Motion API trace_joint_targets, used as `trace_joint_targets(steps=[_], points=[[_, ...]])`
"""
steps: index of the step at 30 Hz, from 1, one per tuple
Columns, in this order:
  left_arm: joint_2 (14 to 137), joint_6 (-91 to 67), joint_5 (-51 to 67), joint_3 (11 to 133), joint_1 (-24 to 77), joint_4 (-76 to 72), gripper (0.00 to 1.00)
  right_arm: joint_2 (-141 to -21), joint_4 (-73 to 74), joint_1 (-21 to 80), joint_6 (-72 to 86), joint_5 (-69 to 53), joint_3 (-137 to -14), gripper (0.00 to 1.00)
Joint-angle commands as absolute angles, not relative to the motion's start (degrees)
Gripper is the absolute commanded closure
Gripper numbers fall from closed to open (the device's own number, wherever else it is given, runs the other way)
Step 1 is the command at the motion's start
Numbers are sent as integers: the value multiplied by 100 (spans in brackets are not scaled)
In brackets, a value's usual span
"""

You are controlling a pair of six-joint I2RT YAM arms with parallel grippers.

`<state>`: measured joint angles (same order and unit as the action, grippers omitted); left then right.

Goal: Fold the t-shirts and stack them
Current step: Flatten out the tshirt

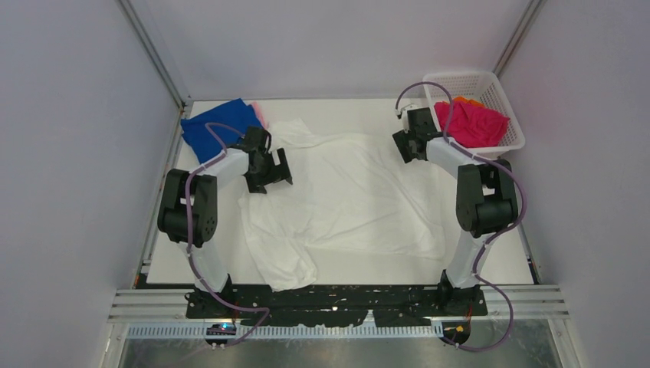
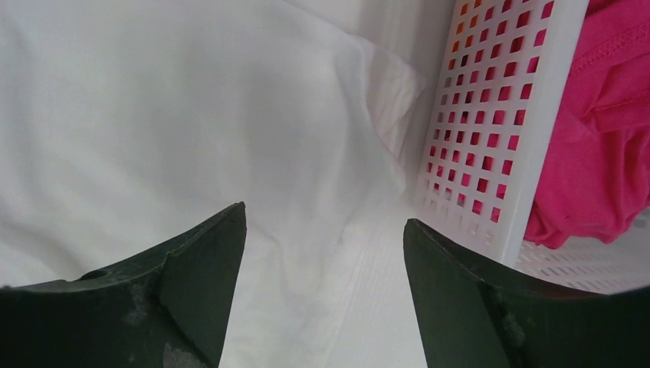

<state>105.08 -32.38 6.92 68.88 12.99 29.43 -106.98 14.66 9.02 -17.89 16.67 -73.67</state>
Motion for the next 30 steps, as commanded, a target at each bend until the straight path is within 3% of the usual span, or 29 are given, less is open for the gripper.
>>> trace_joint_targets(steps=[1,12,17,26,30], points=[[10255,-3092,669,6846,1231,2855,0,-11014,1205,912,-2558,2077,-7622,20],[10308,-3086,709,6865,1222,2843,0,-11968,1245,967,-3474,2815,-8388,39],[10341,-3091,704,6870,1222,2848,0,-12132,1155,963,-3662,3071,-8526,62],[10416,-3087,682,6894,1153,2883,0,-12380,1150,967,-3992,3400,-8771,80],[10412,-3084,671,6880,1136,2889,0,-12459,991,958,-4127,3556,-8830,93]])
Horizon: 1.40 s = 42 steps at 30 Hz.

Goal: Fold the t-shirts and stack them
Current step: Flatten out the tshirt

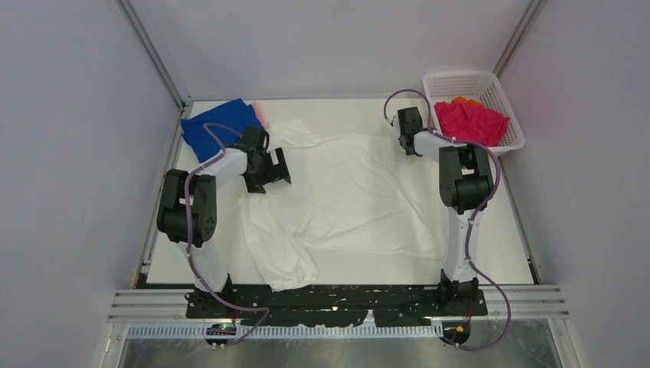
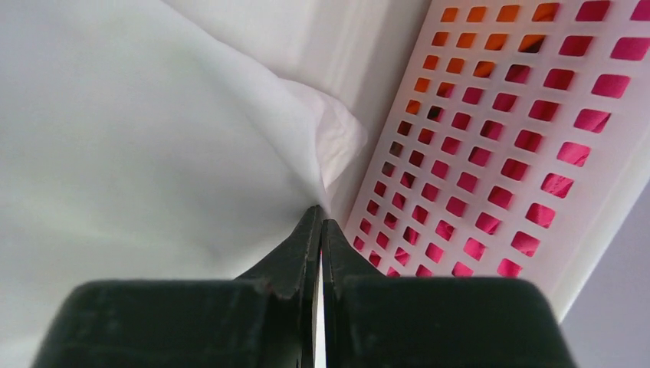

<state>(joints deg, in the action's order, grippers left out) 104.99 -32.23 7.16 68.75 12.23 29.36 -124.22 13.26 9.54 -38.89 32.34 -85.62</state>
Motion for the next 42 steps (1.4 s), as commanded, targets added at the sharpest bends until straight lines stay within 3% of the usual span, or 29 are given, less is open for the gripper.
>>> trace_joint_targets(steps=[1,15,20,25,31,36,42], points=[[10410,-3085,668,6874,1136,2887,0,-12462,949,956,-4155,3562,-8837,94],[10483,-3070,674,6882,1104,2913,0,-12647,-422,953,-5560,4138,-8785,95],[10503,-3053,668,6926,1099,2966,0,-12539,-128,972,-5409,3965,-8774,94],[10491,-3059,705,6922,1101,2950,0,-12048,767,980,-5036,3373,-8655,72],[10477,-3075,728,6889,1099,2918,0,-11757,862,985,-5002,3146,-8405,61],[10466,-3068,732,6906,1099,2935,0,-11520,1425,999,-4725,2187,-8403,53],[10424,-3052,661,6887,1096,2950,0,-11771,1940,981,-4622,1832,-8631,50]])
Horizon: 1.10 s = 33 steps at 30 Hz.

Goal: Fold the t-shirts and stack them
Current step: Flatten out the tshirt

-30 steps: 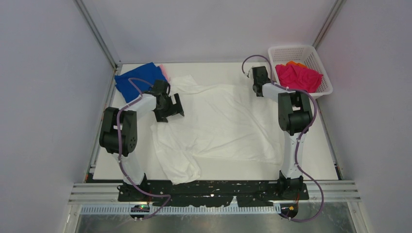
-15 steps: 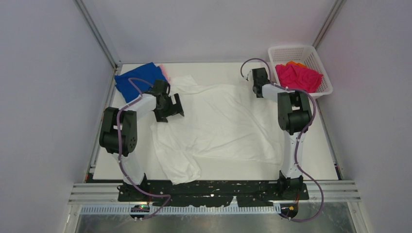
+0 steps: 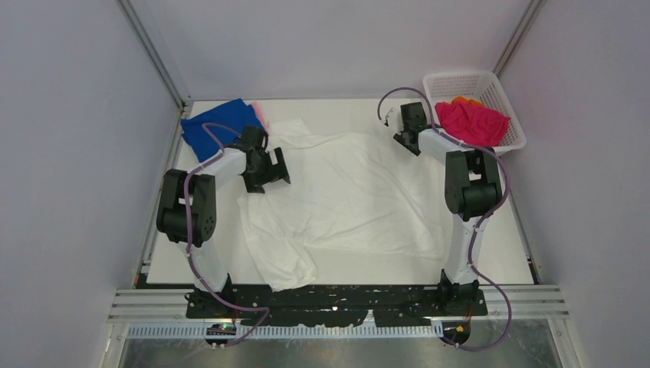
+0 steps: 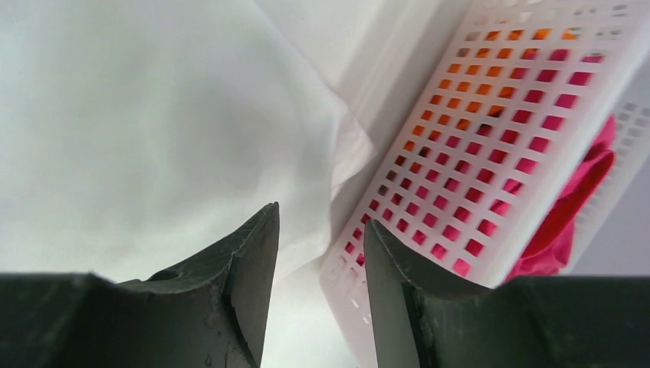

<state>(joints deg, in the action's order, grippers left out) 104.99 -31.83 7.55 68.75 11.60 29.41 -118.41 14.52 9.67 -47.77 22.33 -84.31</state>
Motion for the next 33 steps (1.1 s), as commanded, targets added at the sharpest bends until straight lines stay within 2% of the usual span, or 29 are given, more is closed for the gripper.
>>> trace_joint_targets(steps=[1,12,21,23,26,28,33], points=[[10430,-3050,654,6885,1099,2947,0,-11831,2065,987,-4621,1880,-8721,50],[10503,-3057,582,6952,1092,3021,0,-12144,2021,852,-4792,2505,-8802,52],[10503,-3057,524,6974,1090,3049,0,-12349,2141,747,-4786,2487,-8908,62],[10511,-3055,519,6981,1081,3053,0,-12366,2145,728,-4790,2499,-8936,68],[10544,-3053,521,7009,1081,3067,0,-12355,2047,721,-4801,2581,-8920,90],[10564,-3055,518,7028,1085,3077,0,-12329,1950,723,-4833,2641,-8901,94],[10587,-3042,463,7041,1082,3107,0,-12255,1304,717,-5037,3113,-8745,95]])
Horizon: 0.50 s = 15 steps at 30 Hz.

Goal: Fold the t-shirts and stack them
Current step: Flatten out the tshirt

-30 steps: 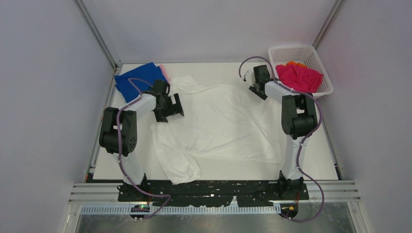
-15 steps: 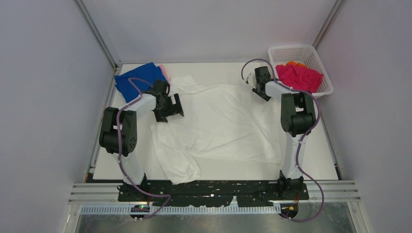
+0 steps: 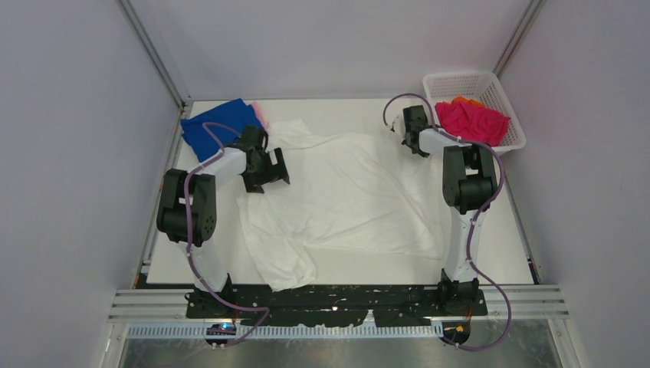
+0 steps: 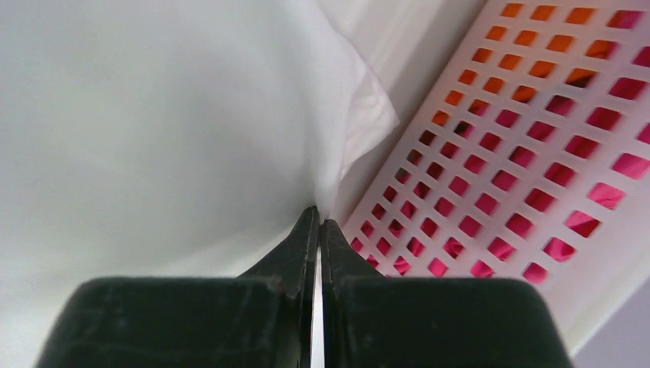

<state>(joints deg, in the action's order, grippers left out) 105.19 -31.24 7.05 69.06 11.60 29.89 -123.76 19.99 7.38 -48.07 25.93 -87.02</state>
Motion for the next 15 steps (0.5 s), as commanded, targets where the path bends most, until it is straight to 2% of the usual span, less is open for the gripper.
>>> trace_joint_targets(steps=[1,10,15], points=[[10591,-3042,450,7041,1077,3110,0,-12235,1170,720,-5151,3195,-8714,95],[10615,-3061,431,7050,1046,3137,0,-12460,75,721,-5811,4084,-8540,95],[10622,-3060,455,7058,1046,3136,0,-12593,-202,755,-5856,3981,-8531,95]])
